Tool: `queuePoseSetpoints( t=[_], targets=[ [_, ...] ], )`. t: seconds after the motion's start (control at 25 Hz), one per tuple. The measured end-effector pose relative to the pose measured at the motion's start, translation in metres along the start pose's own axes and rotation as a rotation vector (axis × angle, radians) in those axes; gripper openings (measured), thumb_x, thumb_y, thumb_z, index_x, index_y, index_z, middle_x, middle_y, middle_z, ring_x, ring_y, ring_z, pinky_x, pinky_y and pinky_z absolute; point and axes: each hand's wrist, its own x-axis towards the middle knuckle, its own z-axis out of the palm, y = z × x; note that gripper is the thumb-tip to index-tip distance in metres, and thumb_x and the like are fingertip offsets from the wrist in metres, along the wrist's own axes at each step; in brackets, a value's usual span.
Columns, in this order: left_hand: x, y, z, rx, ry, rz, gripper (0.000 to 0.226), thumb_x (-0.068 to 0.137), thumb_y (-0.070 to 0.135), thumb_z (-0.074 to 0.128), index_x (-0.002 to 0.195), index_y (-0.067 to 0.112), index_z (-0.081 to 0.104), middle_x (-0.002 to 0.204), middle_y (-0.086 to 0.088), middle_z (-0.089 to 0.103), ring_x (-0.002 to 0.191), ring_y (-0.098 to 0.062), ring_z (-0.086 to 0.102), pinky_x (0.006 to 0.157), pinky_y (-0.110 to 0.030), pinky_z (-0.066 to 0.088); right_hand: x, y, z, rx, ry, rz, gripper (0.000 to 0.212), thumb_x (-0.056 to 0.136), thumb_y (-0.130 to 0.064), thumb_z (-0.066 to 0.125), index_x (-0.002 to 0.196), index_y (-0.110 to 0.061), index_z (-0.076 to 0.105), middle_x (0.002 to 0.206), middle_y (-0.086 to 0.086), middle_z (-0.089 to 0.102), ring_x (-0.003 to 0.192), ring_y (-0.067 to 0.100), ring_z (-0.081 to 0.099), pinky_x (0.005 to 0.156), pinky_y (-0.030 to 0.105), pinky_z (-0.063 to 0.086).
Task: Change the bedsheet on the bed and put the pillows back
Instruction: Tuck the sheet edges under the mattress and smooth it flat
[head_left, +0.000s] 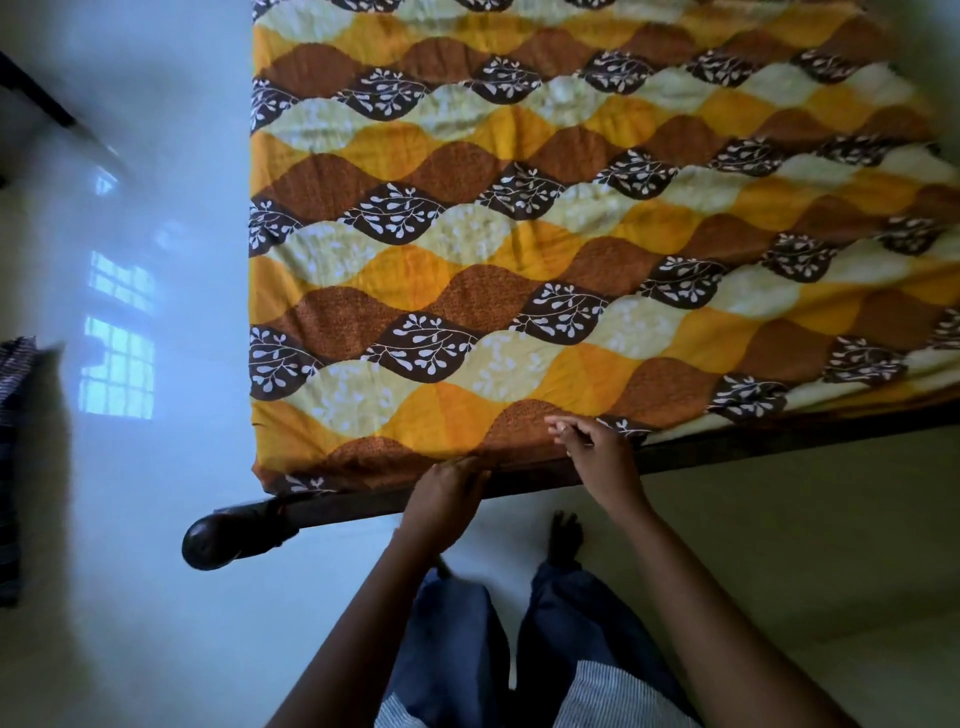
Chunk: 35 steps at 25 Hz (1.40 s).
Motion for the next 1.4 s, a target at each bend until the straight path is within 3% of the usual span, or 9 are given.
queuePoseSetpoints(
  t=[0.16,0.36,0.6,0.72,0.88,0.96,1.08,1.24,1.4],
  targets=[
    [0.045,0.059,0.052,0.078,0.025,0.099,0.048,0.086,0.037,0.028,0.103,0.016,0.068,0.098,-0.008,0.07,0.085,-0.03,0.065,0.068,-0.039,0.052,0.028,0.038,-0.065,-0.024,0.047,-0.011,0.023,0.096,-0.013,0.049,0.107,-0.011,0.068,0.1,0.003,0.071,0.086,0.008,0.064,0.063,0.005,0.045],
    [0.104,0.144,0.121,0.134,0.058,0.083,0.027,0.089,0.023,0.053,0.112,0.017,0.066,0.108,-0.006,0.067,0.097,-0.03,0.06,0.073,-0.035,0.046,0.069,0.1,-0.174,-0.168,-0.044,-0.084,0.023,0.094,-0.011,0.051,0.109,-0.015,0.068,0.105,0.002,0.069,0.092,0.013,0.064,0.066,0.018,0.047],
    [0.162,0.208,0.182,0.336,0.068,0.043,0.038,0.095,0.036,0.044,0.129,0.022,0.053,0.126,-0.003,0.056,0.116,-0.026,0.047,0.087,-0.034,0.038,0.121,0.169,-0.287,-0.775,-0.15,-0.365,0.047,0.081,0.003,0.061,0.125,-0.012,0.058,0.129,0.01,0.057,0.119,0.028,0.053,0.096,0.032,0.044],
    [0.18,0.218,0.198,0.475,-0.003,0.014,0.043,0.093,0.045,0.043,0.132,0.026,0.049,0.132,0.001,0.048,0.12,-0.023,0.04,0.092,-0.035,0.032,0.142,0.18,-0.296,-1.054,-0.276,-0.476,0.041,0.086,0.0,0.053,0.126,-0.012,0.055,0.126,0.009,0.057,0.114,0.026,0.053,0.087,0.032,0.047],
    [0.186,0.214,0.2,0.583,0.001,0.173,0.034,0.08,0.027,0.062,0.114,0.02,0.065,0.105,-0.005,0.061,0.095,-0.031,0.058,0.071,-0.039,0.047,0.149,0.193,-0.313,-0.908,-0.271,-0.553,0.019,0.085,-0.003,0.057,0.099,-0.011,0.066,0.08,0.009,0.067,0.068,0.019,0.06,0.056,0.026,0.04],
    [0.185,0.202,0.203,0.612,0.014,0.336,0.029,0.074,0.027,0.057,0.097,0.018,0.072,0.087,-0.003,0.065,0.077,-0.025,0.06,0.056,-0.032,0.049,0.143,0.2,-0.324,-0.89,-0.353,-0.582,0.018,0.086,-0.004,0.057,0.098,-0.013,0.066,0.081,0.008,0.067,0.07,0.018,0.061,0.057,0.028,0.043],
    [0.18,0.205,0.204,0.385,-0.093,0.297,0.037,0.081,0.032,0.043,0.081,0.011,0.073,0.074,-0.006,0.068,0.065,-0.024,0.064,0.049,-0.027,0.046,0.139,0.202,-0.331,-0.828,-0.499,-0.497,0.019,0.089,-0.012,0.059,0.106,-0.014,0.068,0.104,0.006,0.07,0.093,0.018,0.065,0.076,0.026,0.047],
    [0.188,0.216,0.202,0.374,-0.296,0.041,0.025,0.094,0.015,0.048,0.107,0.012,0.069,0.096,-0.007,0.07,0.074,-0.012,0.061,0.063,-0.02,0.042,0.147,0.203,-0.324,-0.786,-0.63,-0.369,0.02,0.086,-0.014,0.063,0.104,-0.015,0.071,0.108,0.003,0.069,0.093,0.013,0.064,0.083,0.025,0.049],
    [0.193,0.221,0.198,0.245,-0.436,-0.125,0.031,0.099,0.018,0.037,0.117,0.007,0.061,0.11,-0.015,0.065,0.094,-0.024,0.063,0.081,-0.027,0.046,0.154,0.204,-0.319,-0.782,-0.705,-0.272,0.022,0.091,-0.017,0.058,0.11,-0.013,0.068,0.115,0.004,0.068,0.092,0.01,0.063,0.085,0.027,0.051]
  ],
)
